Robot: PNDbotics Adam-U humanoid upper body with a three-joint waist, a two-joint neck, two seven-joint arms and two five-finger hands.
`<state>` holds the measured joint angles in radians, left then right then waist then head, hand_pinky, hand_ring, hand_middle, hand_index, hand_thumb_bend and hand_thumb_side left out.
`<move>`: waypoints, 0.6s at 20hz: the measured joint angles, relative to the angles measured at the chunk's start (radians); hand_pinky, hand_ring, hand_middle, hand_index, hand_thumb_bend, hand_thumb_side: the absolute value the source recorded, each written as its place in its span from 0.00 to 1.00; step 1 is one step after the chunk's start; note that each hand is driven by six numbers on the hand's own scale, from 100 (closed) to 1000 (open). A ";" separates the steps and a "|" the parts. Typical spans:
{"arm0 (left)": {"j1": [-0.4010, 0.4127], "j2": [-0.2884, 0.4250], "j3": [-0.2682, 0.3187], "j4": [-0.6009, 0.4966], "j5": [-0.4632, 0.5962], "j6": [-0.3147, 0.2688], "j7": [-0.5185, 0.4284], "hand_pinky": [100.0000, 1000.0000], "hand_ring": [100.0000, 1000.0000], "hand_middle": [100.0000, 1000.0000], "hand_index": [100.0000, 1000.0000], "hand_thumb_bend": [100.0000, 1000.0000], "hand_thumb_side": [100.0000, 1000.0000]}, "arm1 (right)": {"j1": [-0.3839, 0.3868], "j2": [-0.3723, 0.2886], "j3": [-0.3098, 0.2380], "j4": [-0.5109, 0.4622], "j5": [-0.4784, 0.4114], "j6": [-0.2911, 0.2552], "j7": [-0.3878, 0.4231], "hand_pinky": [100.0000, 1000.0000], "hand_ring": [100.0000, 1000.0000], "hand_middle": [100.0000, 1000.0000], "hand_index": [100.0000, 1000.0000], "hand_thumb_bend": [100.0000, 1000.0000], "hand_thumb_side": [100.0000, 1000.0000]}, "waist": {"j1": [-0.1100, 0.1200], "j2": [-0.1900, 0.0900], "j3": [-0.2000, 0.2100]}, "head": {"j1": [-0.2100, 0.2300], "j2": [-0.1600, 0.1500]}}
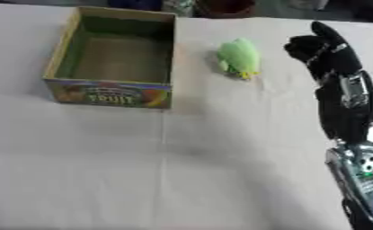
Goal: Pick up objects on the table and place them in the box.
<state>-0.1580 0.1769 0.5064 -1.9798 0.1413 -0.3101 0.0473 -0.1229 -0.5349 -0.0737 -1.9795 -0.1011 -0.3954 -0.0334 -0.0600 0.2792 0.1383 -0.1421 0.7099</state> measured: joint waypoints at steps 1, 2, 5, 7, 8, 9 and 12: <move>0.000 0.000 -0.001 0.000 0.000 0.000 0.000 0.40 0.38 0.42 0.59 0.00 0.74 | -0.012 -0.024 -0.009 0.000 0.015 0.012 0.013 0.83 0.80 0.78 0.92 0.18 1.00 | 0.000 -0.001 0.000 | 0.000 0.000; 0.000 0.000 -0.002 0.000 0.000 0.000 0.000 0.40 0.38 0.42 0.59 0.00 0.74 | -0.023 -0.048 -0.016 0.000 0.030 0.025 0.026 0.83 0.80 0.78 0.92 0.19 1.00 | -0.001 -0.002 0.000 | 0.000 0.000; 0.001 0.000 -0.005 0.000 0.000 0.002 -0.002 0.40 0.38 0.43 0.59 0.00 0.74 | -0.058 -0.123 -0.033 0.000 0.077 0.068 0.072 0.83 0.81 0.80 0.95 0.26 1.00 | -0.001 -0.002 0.001 | -0.001 -0.006; 0.001 0.000 -0.005 0.000 0.000 0.003 -0.003 0.40 0.38 0.43 0.59 0.00 0.74 | -0.080 -0.173 -0.038 0.000 0.108 0.099 0.103 0.82 0.81 0.80 0.96 0.34 1.00 | -0.001 -0.002 0.003 | -0.002 -0.008; 0.001 0.000 -0.005 0.000 0.000 0.003 -0.003 0.40 0.38 0.43 0.59 0.00 0.74 | -0.090 -0.198 -0.040 0.000 0.125 0.114 0.118 0.82 0.82 0.81 0.97 0.39 1.00 | -0.001 -0.002 0.005 | -0.004 -0.009; 0.001 0.000 -0.005 0.000 0.000 0.003 -0.004 0.40 0.38 0.43 0.59 0.00 0.74 | -0.100 -0.223 -0.040 0.000 0.141 0.130 0.134 0.82 0.83 0.80 0.97 0.49 1.00 | 0.000 -0.002 0.006 | -0.006 -0.009; 0.002 0.000 -0.006 0.000 0.000 0.002 -0.005 0.40 0.38 0.43 0.59 0.00 0.74 | -0.129 -0.300 -0.036 0.000 0.189 0.178 0.182 0.83 0.84 0.79 0.96 0.75 0.97 | 0.003 -0.002 0.012 | -0.012 -0.014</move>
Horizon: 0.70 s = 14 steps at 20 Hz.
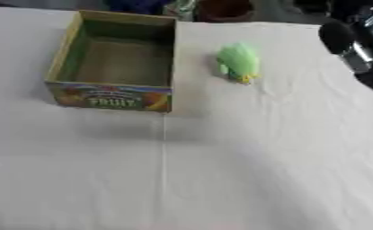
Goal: Pick up objects on the table and place them in the box.
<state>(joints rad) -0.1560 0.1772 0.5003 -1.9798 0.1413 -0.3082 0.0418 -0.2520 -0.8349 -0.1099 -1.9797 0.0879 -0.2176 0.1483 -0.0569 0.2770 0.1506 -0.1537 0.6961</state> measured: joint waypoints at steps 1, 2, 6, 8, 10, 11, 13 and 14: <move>0.000 0.000 -0.001 0.000 0.000 0.000 -0.001 0.40 0.38 0.43 0.59 0.00 0.74 | -0.009 -0.024 0.006 0.001 0.015 0.015 0.015 0.85 0.85 0.79 0.95 0.78 0.90 | 0.000 0.000 0.001 | -0.002 -0.003; 0.000 0.000 -0.004 0.000 0.000 0.000 -0.002 0.40 0.38 0.43 0.59 0.00 0.74 | -0.018 -0.044 0.016 0.003 0.030 0.030 0.030 0.85 0.85 0.79 0.95 0.78 0.90 | 0.000 0.000 0.004 | -0.004 -0.004; 0.000 0.000 -0.006 0.000 0.004 0.002 -0.007 0.40 0.38 0.43 0.59 0.00 0.74 | -0.073 -0.087 0.070 0.025 0.091 0.092 0.093 0.87 0.87 0.81 0.95 0.81 0.86 | 0.000 0.000 0.010 | -0.013 -0.004; 0.001 0.000 -0.008 0.000 0.006 0.003 -0.009 0.40 0.38 0.43 0.59 0.00 0.74 | -0.095 -0.093 0.094 0.027 0.124 0.124 0.125 0.87 0.88 0.82 0.96 0.82 0.83 | 0.000 -0.001 0.012 | -0.016 -0.005; 0.001 0.000 -0.011 0.000 0.007 0.005 -0.010 0.40 0.38 0.42 0.59 0.00 0.74 | -0.112 -0.095 0.116 0.028 0.156 0.156 0.157 0.88 0.90 0.83 0.96 0.79 0.76 | -0.001 -0.001 0.015 | -0.018 -0.009; 0.002 0.000 -0.011 0.000 0.007 0.005 -0.011 0.39 0.38 0.42 0.59 0.00 0.74 | -0.118 -0.095 0.127 0.028 0.172 0.170 0.173 0.89 0.91 0.84 0.96 0.77 0.75 | -0.001 -0.002 0.016 | -0.020 -0.010; 0.002 0.000 -0.011 0.000 0.007 0.007 -0.012 0.40 0.38 0.43 0.59 0.00 0.74 | -0.125 -0.095 0.148 0.029 0.205 0.189 0.205 0.89 0.91 0.84 0.97 0.78 0.75 | 0.000 -0.005 0.017 | -0.025 -0.011; 0.002 0.000 -0.011 0.000 0.008 0.007 -0.012 0.40 0.38 0.43 0.58 0.00 0.74 | -0.127 -0.094 0.155 0.032 0.221 0.193 0.222 0.89 0.91 0.84 0.97 0.78 0.75 | 0.000 -0.006 0.018 | -0.026 -0.011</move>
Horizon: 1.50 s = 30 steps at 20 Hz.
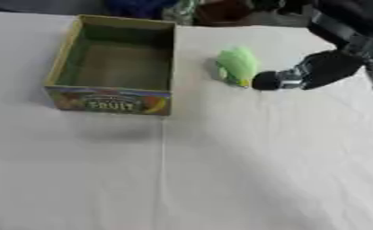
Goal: Pick up objects on the table and place them in the box.
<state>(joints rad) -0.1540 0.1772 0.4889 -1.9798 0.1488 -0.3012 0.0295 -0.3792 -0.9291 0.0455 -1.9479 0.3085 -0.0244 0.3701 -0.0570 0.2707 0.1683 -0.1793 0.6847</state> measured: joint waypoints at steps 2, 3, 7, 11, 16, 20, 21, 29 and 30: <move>0.000 0.000 0.000 0.000 0.000 0.001 0.000 0.40 0.38 0.43 0.58 0.00 0.74 | -0.007 0.004 0.009 0.009 0.034 0.002 0.034 0.89 0.91 0.84 0.97 0.78 0.75 | 0.000 0.000 0.001 | -0.001 0.000; 0.000 0.000 0.000 0.000 0.000 0.001 -0.001 0.40 0.38 0.43 0.58 0.00 0.74 | -0.012 0.009 0.010 0.013 0.051 0.003 0.050 0.89 0.91 0.84 0.97 0.78 0.75 | 0.001 0.000 0.001 | -0.002 0.000; 0.001 0.000 0.000 0.000 0.001 0.002 -0.002 0.39 0.38 0.42 0.58 0.00 0.74 | -0.038 0.028 0.011 0.029 0.109 0.002 0.109 0.89 0.91 0.85 0.97 0.78 0.77 | 0.003 -0.002 0.001 | -0.004 -0.001; 0.003 0.000 0.000 0.000 0.001 0.003 -0.003 0.39 0.38 0.43 0.58 0.00 0.74 | -0.084 0.038 0.016 0.065 0.158 0.017 0.126 0.87 0.91 0.84 0.97 0.73 0.85 | 0.003 -0.007 0.001 | -0.004 -0.001; 0.004 0.000 -0.004 0.000 0.001 0.006 -0.005 0.40 0.38 0.43 0.58 0.00 0.74 | -0.153 0.049 0.051 0.155 0.229 0.045 0.103 0.86 0.92 0.84 0.98 0.74 0.85 | 0.003 -0.009 0.003 | -0.008 -0.001; 0.004 0.000 -0.007 0.000 0.003 0.008 -0.008 0.40 0.38 0.42 0.58 0.00 0.74 | -0.203 0.070 0.091 0.250 0.290 0.062 0.088 0.87 0.92 0.84 1.00 0.79 0.83 | 0.002 -0.010 0.007 | -0.010 -0.001; 0.004 0.000 -0.007 0.000 0.004 0.009 -0.009 0.40 0.38 0.42 0.58 0.00 0.74 | -0.215 0.076 0.100 0.274 0.304 0.069 0.087 0.87 0.92 0.84 1.00 0.79 0.83 | 0.001 -0.010 0.008 | -0.012 0.000; 0.005 -0.001 -0.012 0.000 0.009 0.013 -0.018 0.40 0.38 0.42 0.58 0.00 0.74 | -0.295 0.160 0.134 0.465 0.421 0.145 0.117 0.87 0.92 0.84 1.00 0.79 0.79 | -0.002 -0.011 0.018 | -0.020 0.000; 0.005 -0.001 -0.012 0.000 0.009 0.013 -0.019 0.40 0.38 0.42 0.58 0.00 0.74 | -0.304 0.170 0.134 0.490 0.435 0.155 0.115 0.87 0.92 0.84 1.00 0.79 0.78 | -0.002 -0.011 0.019 | -0.021 0.000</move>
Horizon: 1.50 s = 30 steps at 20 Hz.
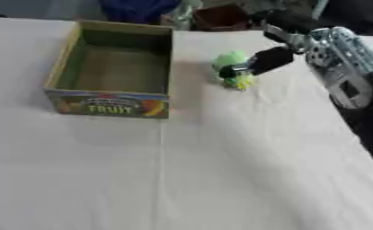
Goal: Pick up objects on the table and place them in the box.
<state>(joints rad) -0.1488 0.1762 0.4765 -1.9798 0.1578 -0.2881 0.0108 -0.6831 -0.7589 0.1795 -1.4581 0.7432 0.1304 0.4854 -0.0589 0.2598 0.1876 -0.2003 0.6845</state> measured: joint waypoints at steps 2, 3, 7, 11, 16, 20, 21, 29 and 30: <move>0.000 0.000 0.000 0.000 0.000 0.000 -0.002 0.40 0.38 0.42 0.58 0.00 0.74 | -0.017 0.021 0.000 0.049 0.032 0.015 -0.009 0.87 0.92 0.84 1.00 0.78 0.78 | -0.001 0.000 0.004 | -0.003 0.000; 0.000 0.000 0.000 0.000 0.000 0.001 -0.003 0.40 0.38 0.42 0.58 0.00 0.74 | -0.025 0.032 0.000 0.074 0.047 0.020 -0.016 0.87 0.92 0.84 1.00 0.78 0.78 | -0.003 0.000 0.004 | -0.004 0.000; 0.000 -0.001 -0.001 0.000 0.000 0.003 -0.006 0.40 0.38 0.42 0.58 0.00 0.74 | -0.051 0.063 0.002 0.169 0.105 0.015 -0.059 0.87 0.93 0.82 0.97 0.75 0.79 | -0.005 0.000 0.004 | -0.005 0.000; 0.000 -0.001 -0.001 0.000 0.000 0.004 -0.007 0.40 0.38 0.42 0.58 0.00 0.75 | -0.075 0.087 0.007 0.259 0.161 -0.019 -0.112 0.87 0.93 0.81 0.93 0.74 0.78 | -0.005 0.000 0.004 | -0.005 0.001; 0.000 -0.001 -0.003 0.000 0.000 0.006 -0.009 0.40 0.38 0.42 0.58 0.00 0.75 | -0.083 0.109 0.012 0.328 0.216 -0.059 -0.157 0.86 0.94 0.76 0.89 0.64 0.77 | -0.009 0.000 0.003 | -0.004 0.001; 0.000 -0.001 -0.004 0.000 0.000 0.007 -0.010 0.40 0.38 0.42 0.58 0.00 0.75 | -0.086 0.124 0.013 0.360 0.258 -0.069 -0.181 0.85 0.93 0.71 0.85 0.53 0.78 | -0.012 0.000 0.005 | -0.004 0.000; 0.000 -0.001 -0.004 0.000 0.000 0.007 -0.010 0.40 0.38 0.42 0.58 0.00 0.75 | -0.086 0.126 0.012 0.367 0.269 -0.070 -0.187 0.84 0.93 0.70 0.84 0.51 0.78 | -0.012 0.000 0.006 | -0.004 0.000; -0.001 -0.001 -0.005 0.000 0.000 0.009 -0.012 0.40 0.38 0.42 0.58 0.00 0.75 | -0.086 0.139 0.011 0.411 0.346 -0.074 -0.244 0.81 0.90 0.62 0.78 0.39 0.77 | -0.017 0.005 0.010 | -0.004 0.000; -0.001 -0.001 -0.005 0.000 0.000 0.009 -0.012 0.40 0.38 0.42 0.58 0.00 0.75 | -0.086 0.139 0.009 0.416 0.353 -0.076 -0.252 0.81 0.90 0.61 0.78 0.38 0.76 | -0.017 0.006 0.011 | -0.004 0.000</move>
<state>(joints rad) -0.1499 0.1750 0.4712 -1.9799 0.1580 -0.2787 -0.0016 -0.7690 -0.6201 0.1883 -1.0419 1.0958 0.0540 0.2333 -0.0758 0.2654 0.1983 -0.2042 0.6848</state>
